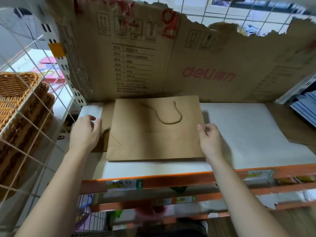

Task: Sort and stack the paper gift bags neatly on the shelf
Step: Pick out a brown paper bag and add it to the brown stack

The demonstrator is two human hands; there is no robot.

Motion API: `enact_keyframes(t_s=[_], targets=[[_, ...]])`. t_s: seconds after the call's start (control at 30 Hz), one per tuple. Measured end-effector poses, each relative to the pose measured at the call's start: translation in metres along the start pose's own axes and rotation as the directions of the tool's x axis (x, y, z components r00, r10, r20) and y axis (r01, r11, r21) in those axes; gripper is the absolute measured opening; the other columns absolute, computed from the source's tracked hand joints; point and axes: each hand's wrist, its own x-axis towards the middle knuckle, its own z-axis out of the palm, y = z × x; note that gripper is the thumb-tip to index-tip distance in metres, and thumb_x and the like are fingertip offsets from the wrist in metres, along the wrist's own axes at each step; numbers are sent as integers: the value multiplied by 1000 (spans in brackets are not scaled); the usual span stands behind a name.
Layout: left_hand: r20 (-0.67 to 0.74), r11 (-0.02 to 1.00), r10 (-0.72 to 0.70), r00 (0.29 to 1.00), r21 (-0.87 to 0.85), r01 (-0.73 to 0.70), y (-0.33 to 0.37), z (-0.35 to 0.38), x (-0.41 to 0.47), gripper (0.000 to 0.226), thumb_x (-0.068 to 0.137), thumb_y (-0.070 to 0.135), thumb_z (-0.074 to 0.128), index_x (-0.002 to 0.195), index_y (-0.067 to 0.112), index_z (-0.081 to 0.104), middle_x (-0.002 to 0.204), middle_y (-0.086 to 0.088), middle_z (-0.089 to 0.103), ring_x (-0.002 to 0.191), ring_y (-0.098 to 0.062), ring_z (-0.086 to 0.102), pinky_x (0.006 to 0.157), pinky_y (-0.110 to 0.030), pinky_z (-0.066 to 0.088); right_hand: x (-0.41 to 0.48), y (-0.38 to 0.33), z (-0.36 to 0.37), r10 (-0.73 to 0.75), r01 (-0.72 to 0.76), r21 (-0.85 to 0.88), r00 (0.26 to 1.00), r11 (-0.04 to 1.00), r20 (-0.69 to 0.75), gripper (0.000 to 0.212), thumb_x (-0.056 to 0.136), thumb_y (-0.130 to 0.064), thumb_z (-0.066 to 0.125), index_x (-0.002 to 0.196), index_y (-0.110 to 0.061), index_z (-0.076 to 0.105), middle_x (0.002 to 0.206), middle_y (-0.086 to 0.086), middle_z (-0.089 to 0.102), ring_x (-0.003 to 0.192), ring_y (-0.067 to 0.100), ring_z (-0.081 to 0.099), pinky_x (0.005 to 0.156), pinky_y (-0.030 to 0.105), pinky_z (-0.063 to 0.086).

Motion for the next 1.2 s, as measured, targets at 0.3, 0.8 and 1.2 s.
enact_keyframes(t_s=[0.3, 0.8, 1.2], targets=[[-25, 988, 148, 989, -42, -149, -14, -3, -33, 31, 100, 24, 43, 110, 1, 61, 104, -21, 63, 101, -40, 52, 88, -44, 37, -3, -17, 47, -11, 10, 20, 997, 1000, 71, 56, 78, -16, 77, 124, -16, 44, 100, 7, 59, 88, 25, 62, 77, 38, 52], [52, 982, 190, 980, -22, -189, 3, -5, -33, 51, 91, 41, 39, 112, 2, 64, 100, -17, 67, 97, -36, 56, 82, -43, 42, -10, -11, 36, -277, 298, -414, 954, 860, 112, 28, 89, -31, 66, 111, -14, 67, 120, 2, 57, 110, 19, 54, 82, 18, 34], [223, 933, 300, 928, 132, -333, 13, 3, -39, 58, 89, 50, 39, 123, 8, 60, 117, -11, 61, 108, -31, 52, 90, -45, 42, 4, -3, 17, -293, 334, -538, 942, 774, 164, 38, 95, -33, 55, 126, -13, 61, 134, 4, 54, 124, 21, 45, 95, 28, 38]])
